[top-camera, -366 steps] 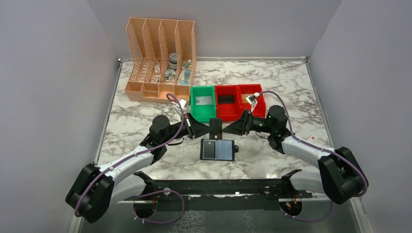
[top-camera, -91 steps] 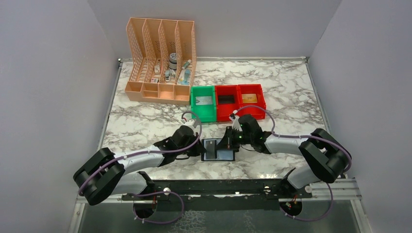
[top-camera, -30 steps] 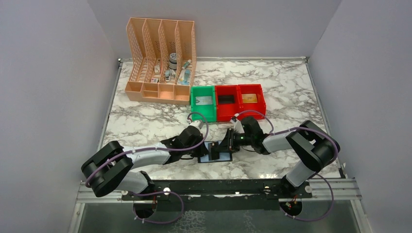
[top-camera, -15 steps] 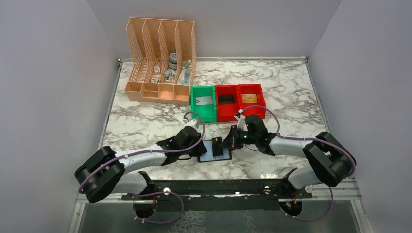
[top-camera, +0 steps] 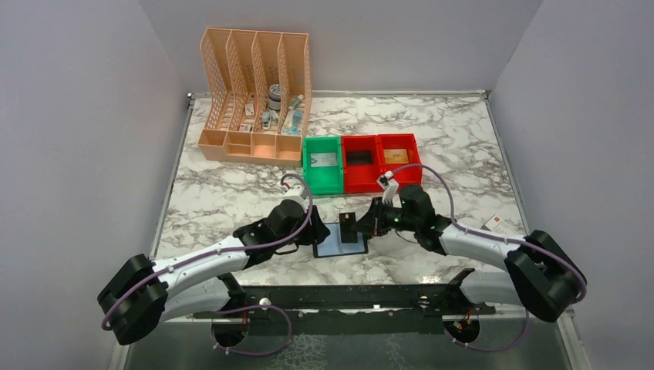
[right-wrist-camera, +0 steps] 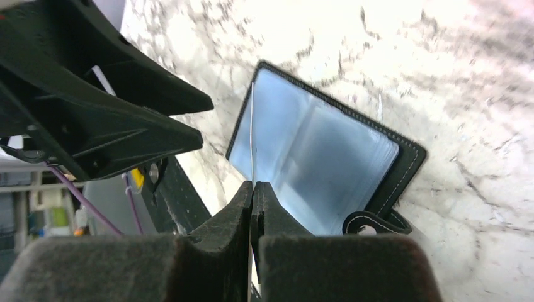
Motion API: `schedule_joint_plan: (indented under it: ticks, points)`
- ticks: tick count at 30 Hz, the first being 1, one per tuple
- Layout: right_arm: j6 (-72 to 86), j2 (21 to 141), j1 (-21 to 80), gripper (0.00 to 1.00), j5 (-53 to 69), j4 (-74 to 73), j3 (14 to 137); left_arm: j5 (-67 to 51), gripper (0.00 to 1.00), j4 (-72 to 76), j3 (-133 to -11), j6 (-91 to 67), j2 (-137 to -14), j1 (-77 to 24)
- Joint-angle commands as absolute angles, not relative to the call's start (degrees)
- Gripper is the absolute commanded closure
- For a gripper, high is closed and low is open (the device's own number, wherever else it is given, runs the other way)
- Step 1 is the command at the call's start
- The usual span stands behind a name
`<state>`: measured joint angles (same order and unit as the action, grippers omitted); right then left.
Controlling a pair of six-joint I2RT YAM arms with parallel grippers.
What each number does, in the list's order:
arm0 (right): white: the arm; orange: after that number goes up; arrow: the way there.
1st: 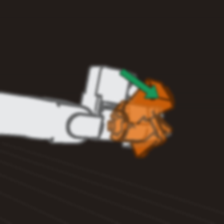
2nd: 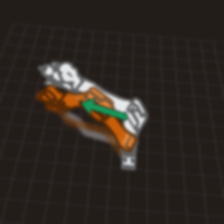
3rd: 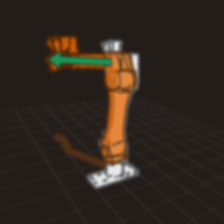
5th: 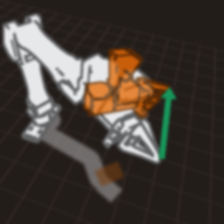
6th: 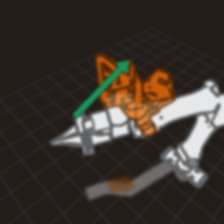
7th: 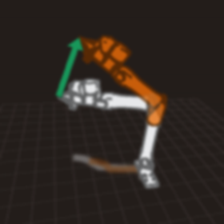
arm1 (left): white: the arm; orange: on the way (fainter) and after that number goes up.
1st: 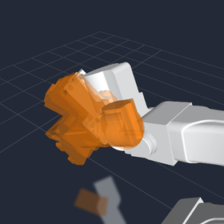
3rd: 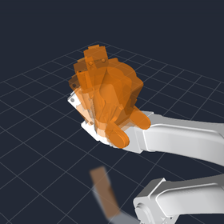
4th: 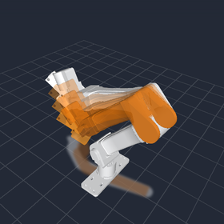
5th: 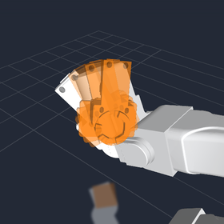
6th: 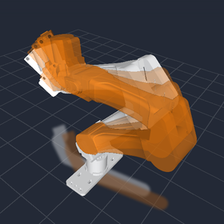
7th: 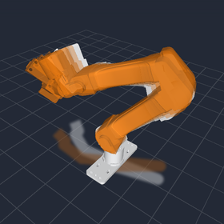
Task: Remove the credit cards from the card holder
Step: Place the credit card in the storage box.
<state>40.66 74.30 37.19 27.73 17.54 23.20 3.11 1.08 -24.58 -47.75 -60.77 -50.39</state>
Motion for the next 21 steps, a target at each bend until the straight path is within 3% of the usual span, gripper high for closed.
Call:
schedule_joint_plan:
  ticks: [1,9,15,21]
  points:
    - [34.9,65.7,37.2,0.99,20.3,18.8,20.8,7.8,0.47,-5.0,-24.8,-46.4,-57.2,-50.6]
    - [25.2,52.1,37.3,0.99,9.6,15.4,20.9,11.8,0.22,-10.0,-27.0,-44.4,-54.9,-50.0]
    - [21.5,45.6,37.3,0.99,2.0,12.9,22.3,11.3,0.15,-10.7,-28.4,-43.6,-56.5,-49.6]
    - [18.9,48.4,37.2,0.99,-1.8,6.6,28.5,10.6,0.05,-10.2,-28.5,-43.1,-56.7,-48.8]
